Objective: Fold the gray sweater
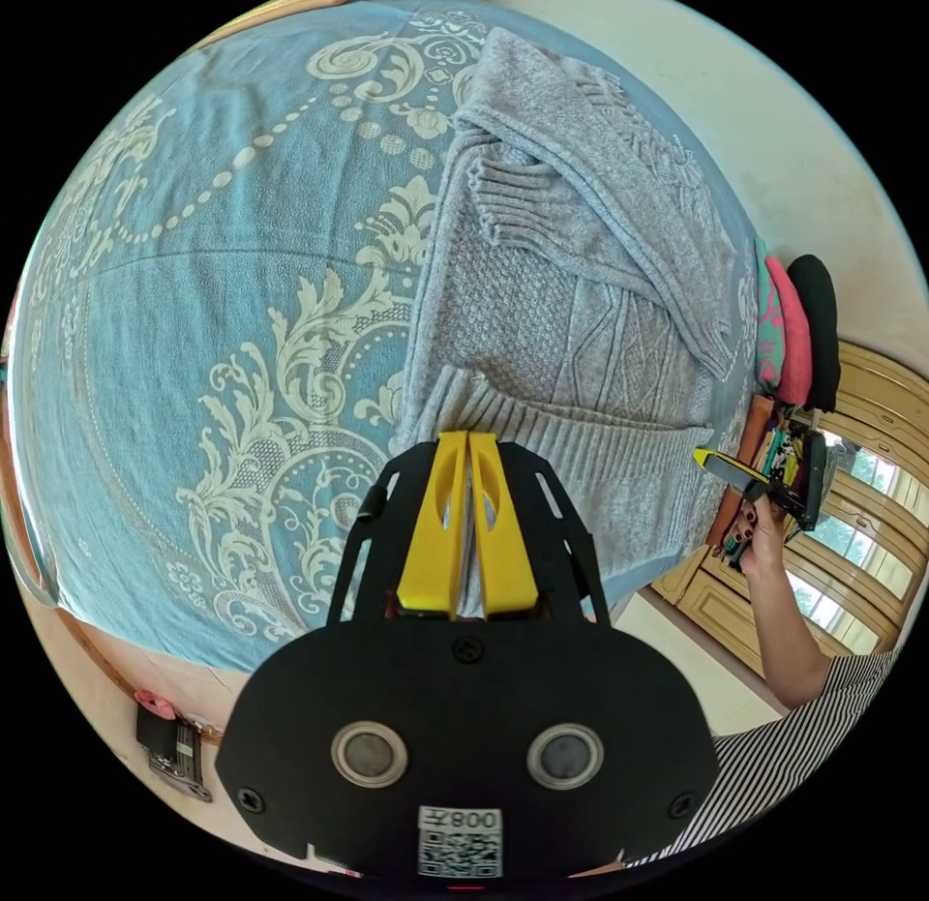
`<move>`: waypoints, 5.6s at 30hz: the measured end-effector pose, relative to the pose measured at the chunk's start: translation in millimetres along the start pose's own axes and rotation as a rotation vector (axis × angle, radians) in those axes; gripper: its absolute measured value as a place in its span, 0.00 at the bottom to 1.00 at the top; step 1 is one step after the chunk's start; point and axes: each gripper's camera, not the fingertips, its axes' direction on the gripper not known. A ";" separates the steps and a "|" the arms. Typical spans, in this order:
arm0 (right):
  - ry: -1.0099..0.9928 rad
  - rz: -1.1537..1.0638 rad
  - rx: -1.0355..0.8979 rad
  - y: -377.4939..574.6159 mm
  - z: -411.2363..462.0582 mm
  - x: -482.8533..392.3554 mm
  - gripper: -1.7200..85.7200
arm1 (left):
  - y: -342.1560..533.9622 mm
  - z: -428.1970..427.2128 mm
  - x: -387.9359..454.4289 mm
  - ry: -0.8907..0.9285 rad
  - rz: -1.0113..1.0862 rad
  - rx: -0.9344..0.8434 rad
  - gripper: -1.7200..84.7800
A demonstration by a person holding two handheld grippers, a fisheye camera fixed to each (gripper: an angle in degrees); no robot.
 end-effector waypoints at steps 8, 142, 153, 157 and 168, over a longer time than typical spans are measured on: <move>0.002 -0.002 0.001 13.1 15.3 8.7 0.02 | 24.7 9.8 -19.2 0.031 -0.017 0.007 0.02; -0.484 -0.108 0.101 -202.6 -155.9 249.2 0.03 | -365.0 -70.2 -200.7 0.401 0.022 0.135 0.05; -0.370 -0.158 0.159 -375.9 -228.8 250.4 0.03 | -566.0 -105.4 -154.5 0.347 0.113 0.213 0.04; -0.352 -0.159 0.201 -424.4 -252.0 249.8 0.03 | -620.8 -111.2 -146.6 0.332 0.106 0.242 0.04; -0.325 -0.080 0.191 -538.8 -264.1 239.8 0.03 | -732.9 -87.8 -111.8 0.265 0.041 0.291 0.05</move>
